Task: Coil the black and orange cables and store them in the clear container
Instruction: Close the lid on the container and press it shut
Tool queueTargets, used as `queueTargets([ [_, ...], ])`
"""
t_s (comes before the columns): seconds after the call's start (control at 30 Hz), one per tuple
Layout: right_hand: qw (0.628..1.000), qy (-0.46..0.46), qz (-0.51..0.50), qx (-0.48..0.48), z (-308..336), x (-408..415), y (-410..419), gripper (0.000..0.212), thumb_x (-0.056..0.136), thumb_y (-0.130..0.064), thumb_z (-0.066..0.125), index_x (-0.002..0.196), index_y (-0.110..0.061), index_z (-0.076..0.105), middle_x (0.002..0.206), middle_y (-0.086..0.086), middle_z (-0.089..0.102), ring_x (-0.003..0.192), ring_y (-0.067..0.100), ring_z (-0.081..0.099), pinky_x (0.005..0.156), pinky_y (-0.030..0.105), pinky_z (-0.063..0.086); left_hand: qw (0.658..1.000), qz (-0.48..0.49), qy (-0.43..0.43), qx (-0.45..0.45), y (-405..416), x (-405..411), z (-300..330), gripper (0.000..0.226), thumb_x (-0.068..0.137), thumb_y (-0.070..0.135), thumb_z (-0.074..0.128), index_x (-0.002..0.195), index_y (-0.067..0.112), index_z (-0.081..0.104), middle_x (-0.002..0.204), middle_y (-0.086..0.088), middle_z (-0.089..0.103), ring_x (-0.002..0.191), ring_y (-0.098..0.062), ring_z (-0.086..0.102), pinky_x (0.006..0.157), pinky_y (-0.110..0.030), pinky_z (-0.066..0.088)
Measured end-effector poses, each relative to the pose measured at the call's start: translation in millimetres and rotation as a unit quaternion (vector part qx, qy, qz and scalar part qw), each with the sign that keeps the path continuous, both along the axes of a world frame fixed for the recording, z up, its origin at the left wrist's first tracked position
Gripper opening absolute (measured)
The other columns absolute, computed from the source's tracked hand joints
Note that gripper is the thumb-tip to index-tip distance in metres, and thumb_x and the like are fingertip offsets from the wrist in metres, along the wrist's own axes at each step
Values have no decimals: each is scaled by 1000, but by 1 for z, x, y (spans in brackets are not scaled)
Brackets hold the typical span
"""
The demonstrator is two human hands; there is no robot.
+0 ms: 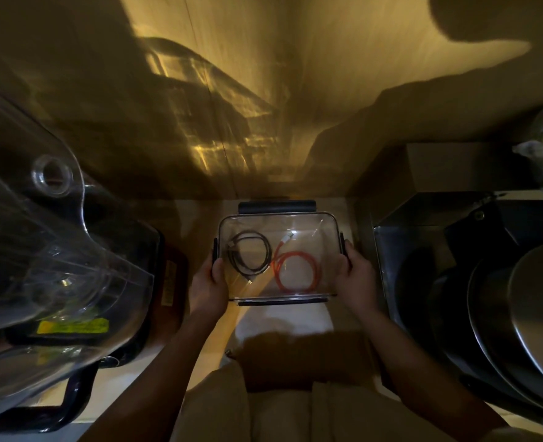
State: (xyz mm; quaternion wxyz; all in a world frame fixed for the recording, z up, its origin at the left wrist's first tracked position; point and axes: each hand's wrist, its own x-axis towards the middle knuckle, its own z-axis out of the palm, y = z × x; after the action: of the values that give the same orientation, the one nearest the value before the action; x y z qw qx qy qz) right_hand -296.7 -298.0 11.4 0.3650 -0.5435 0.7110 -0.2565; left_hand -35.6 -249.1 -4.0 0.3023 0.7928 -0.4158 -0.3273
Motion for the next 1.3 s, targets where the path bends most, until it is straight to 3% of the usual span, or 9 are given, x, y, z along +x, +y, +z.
queueTargets([
  [0.17,997,-58,-14,46,-3,-6,-7,36,102,-12,46,136,-17,56,113,4,66,106,15,58,81,24,44,997,6,77,19,-3,6,1,31,105,25,40,114,8,64,93,-9,65,85,-22,59,71,-30,43],
  [0.33,993,-77,-15,84,-8,-13,-13,33,101,-15,49,132,-21,59,111,3,67,106,21,62,72,22,49,991,27,130,35,-4,7,5,31,105,27,41,116,9,64,97,-7,65,93,-23,60,77,-32,46],
  [0.47,989,-82,-26,116,-8,-12,-18,34,101,-17,49,133,-21,59,117,7,67,112,25,62,94,45,55,989,26,143,36,-5,8,6,31,105,26,41,118,9,63,98,-9,65,95,-25,61,82,-37,49],
  [0.57,989,-76,-25,125,-7,-12,-22,31,100,-17,49,128,-20,62,112,5,68,107,24,63,94,49,54,988,25,148,37,-6,8,7,32,105,25,41,123,11,62,105,-11,66,98,-24,61,88,-41,50],
  [0.9,986,-84,-22,146,-6,-8,-27,26,100,-14,45,90,-29,63,96,3,69,95,23,66,86,44,57,990,13,136,29,-6,9,4,32,105,26,41,119,9,63,99,-9,65,93,-22,60,75,-31,46],
  [1.03,985,-92,-16,144,-3,-10,-28,26,101,-14,45,114,-22,66,103,8,69,101,26,64,91,46,56,991,-3,126,34,-6,11,2,30,104,29,41,115,13,64,91,-2,65,89,-20,62,67,-28,45],
  [1.13,989,-83,3,125,-3,-8,-23,30,103,-14,42,126,-22,59,96,-6,63,105,24,62,70,26,52,998,-41,27,24,-3,12,-2,25,104,32,39,107,19,60,80,4,62,82,-25,65,58,-26,41],
  [1.2,992,-61,26,105,-2,-3,-16,39,101,-12,44,138,-20,48,108,-8,60,109,20,59,65,13,44,998,-59,-36,15,-2,9,-1,19,104,32,38,113,29,54,83,12,61,83,-21,66,57,-24,40],
  [1.3,997,-8,66,41,-3,0,-10,69,93,-5,56,154,-11,25,153,3,36,140,20,36,107,14,33,993,-96,-73,-17,1,4,-1,46,103,33,38,148,33,30,139,3,54,125,-16,50,95,-36,47],
])
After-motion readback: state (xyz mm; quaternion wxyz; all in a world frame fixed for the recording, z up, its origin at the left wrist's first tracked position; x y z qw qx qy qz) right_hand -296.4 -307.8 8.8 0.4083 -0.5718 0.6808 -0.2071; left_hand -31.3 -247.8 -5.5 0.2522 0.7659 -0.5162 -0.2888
